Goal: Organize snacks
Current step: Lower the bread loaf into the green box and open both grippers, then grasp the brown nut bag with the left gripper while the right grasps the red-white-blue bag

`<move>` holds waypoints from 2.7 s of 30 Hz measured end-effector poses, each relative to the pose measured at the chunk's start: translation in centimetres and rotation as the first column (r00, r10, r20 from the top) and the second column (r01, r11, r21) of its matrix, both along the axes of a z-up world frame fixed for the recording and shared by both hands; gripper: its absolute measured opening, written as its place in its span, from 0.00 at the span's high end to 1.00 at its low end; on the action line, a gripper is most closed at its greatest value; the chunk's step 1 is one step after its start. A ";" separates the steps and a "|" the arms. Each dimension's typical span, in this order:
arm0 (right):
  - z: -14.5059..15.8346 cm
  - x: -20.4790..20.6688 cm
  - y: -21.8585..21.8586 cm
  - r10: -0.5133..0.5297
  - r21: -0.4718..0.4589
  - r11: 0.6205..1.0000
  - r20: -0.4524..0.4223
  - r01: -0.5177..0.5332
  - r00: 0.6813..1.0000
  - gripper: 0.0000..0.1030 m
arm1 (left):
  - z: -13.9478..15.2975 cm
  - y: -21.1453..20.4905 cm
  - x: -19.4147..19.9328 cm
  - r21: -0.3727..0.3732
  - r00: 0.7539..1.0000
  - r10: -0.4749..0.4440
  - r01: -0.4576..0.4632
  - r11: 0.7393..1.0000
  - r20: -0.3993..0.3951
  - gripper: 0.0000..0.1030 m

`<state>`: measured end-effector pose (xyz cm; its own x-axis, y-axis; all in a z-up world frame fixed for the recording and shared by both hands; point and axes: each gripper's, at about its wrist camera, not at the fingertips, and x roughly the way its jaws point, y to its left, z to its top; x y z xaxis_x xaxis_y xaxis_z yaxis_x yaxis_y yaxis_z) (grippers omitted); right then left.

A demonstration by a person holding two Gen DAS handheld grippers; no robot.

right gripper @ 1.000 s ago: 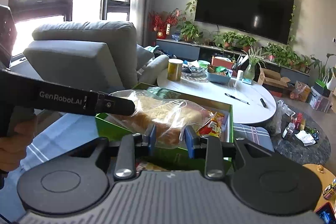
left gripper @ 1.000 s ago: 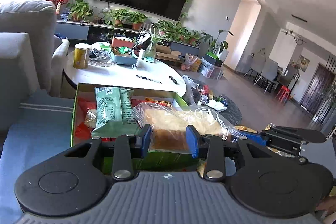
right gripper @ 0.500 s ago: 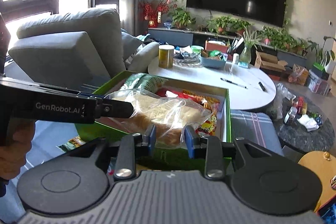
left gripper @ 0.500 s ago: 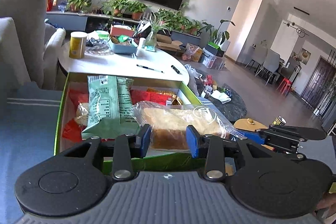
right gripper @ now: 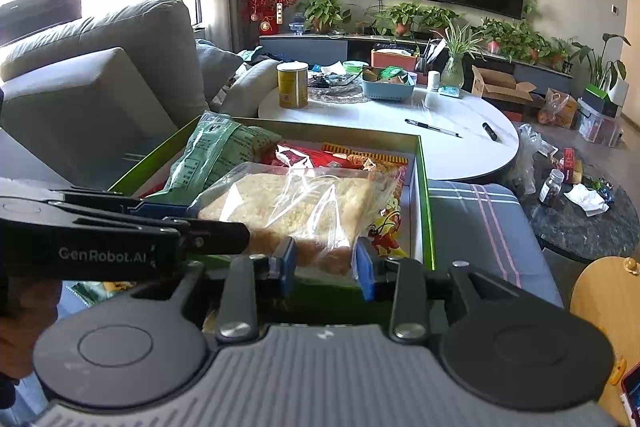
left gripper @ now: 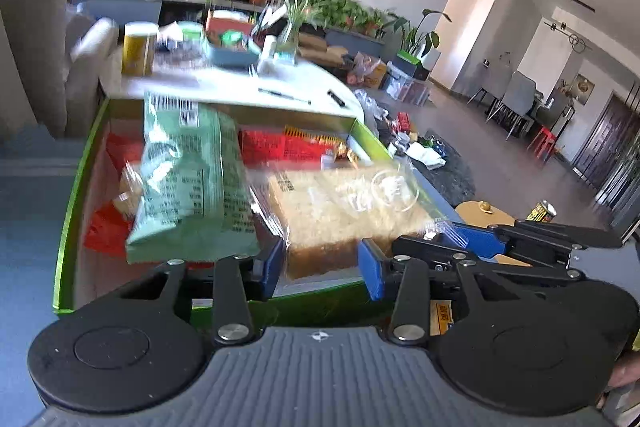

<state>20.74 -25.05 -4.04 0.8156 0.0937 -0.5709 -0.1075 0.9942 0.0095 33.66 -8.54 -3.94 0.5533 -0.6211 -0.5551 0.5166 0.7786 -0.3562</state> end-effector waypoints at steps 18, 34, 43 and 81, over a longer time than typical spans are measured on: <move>-0.8 0.6 -2.6 -0.070 0.097 0.992 -0.059 0.075 0.996 0.25 | 0.3 0.5 -1.1 0.011 0.999 -0.030 0.030 0.999 0.023 0.36; 0.9 -5.1 -2.9 -0.096 0.062 0.993 -0.004 0.096 0.995 0.17 | 0.8 3.9 -8.2 0.007 1.000 -0.007 0.007 1.000 0.024 0.34; -0.3 -8.7 -3.2 -0.114 0.109 0.987 -0.065 0.120 0.991 0.17 | -1.1 4.8 -12.6 0.010 0.999 -0.002 0.003 1.000 -0.037 0.32; -0.1 -15.9 -2.0 -0.259 0.167 0.954 0.052 0.247 0.965 0.24 | 5.6 7.1 -16.1 -0.115 0.962 0.214 -0.196 0.974 0.171 0.60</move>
